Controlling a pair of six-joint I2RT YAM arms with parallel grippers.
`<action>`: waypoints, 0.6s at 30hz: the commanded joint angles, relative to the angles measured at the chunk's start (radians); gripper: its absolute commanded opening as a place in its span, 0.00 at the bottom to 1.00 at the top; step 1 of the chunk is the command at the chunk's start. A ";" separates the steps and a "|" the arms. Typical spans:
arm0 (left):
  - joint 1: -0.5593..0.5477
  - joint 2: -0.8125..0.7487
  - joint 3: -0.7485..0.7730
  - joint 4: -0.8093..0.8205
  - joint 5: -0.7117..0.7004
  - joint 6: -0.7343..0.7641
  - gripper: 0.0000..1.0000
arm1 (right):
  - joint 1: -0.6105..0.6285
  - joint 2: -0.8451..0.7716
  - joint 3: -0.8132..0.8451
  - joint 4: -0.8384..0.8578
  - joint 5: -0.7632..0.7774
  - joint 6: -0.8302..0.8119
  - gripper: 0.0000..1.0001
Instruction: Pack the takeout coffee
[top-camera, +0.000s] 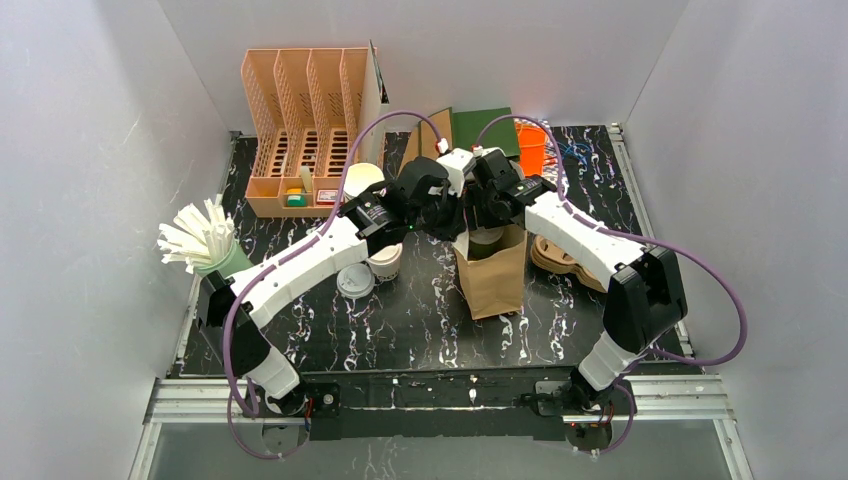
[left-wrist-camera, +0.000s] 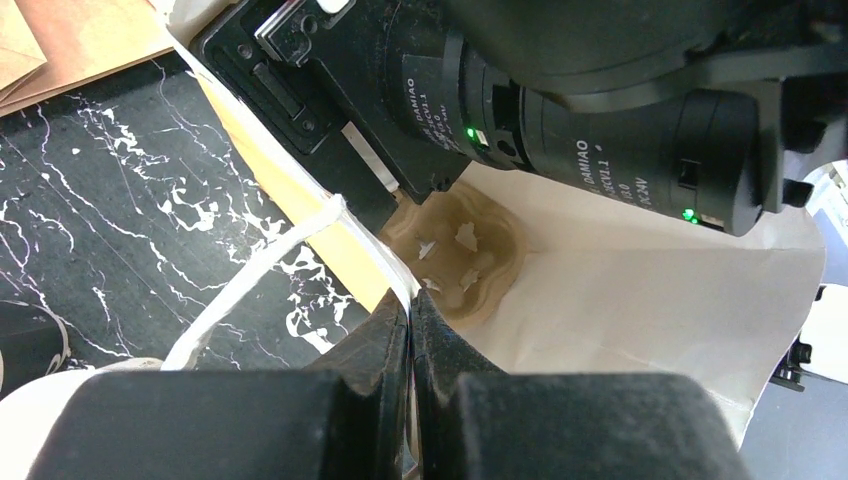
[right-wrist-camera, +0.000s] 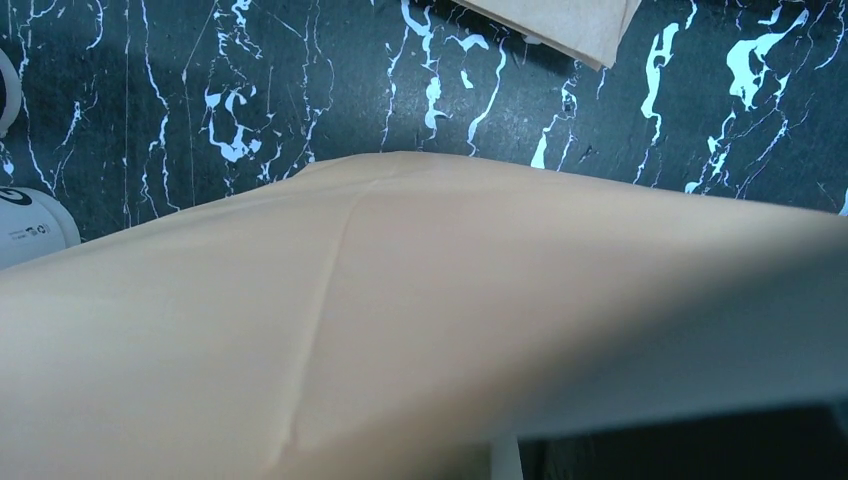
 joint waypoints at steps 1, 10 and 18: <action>-0.022 -0.016 0.013 -0.113 -0.017 0.019 0.00 | 0.002 0.117 -0.108 -0.092 -0.073 0.062 0.34; -0.022 -0.025 0.047 -0.133 -0.191 0.023 0.00 | 0.014 0.022 -0.109 -0.107 -0.044 0.040 0.34; -0.022 -0.019 0.091 -0.091 -0.272 0.087 0.00 | 0.014 -0.077 -0.100 -0.027 -0.046 0.010 0.36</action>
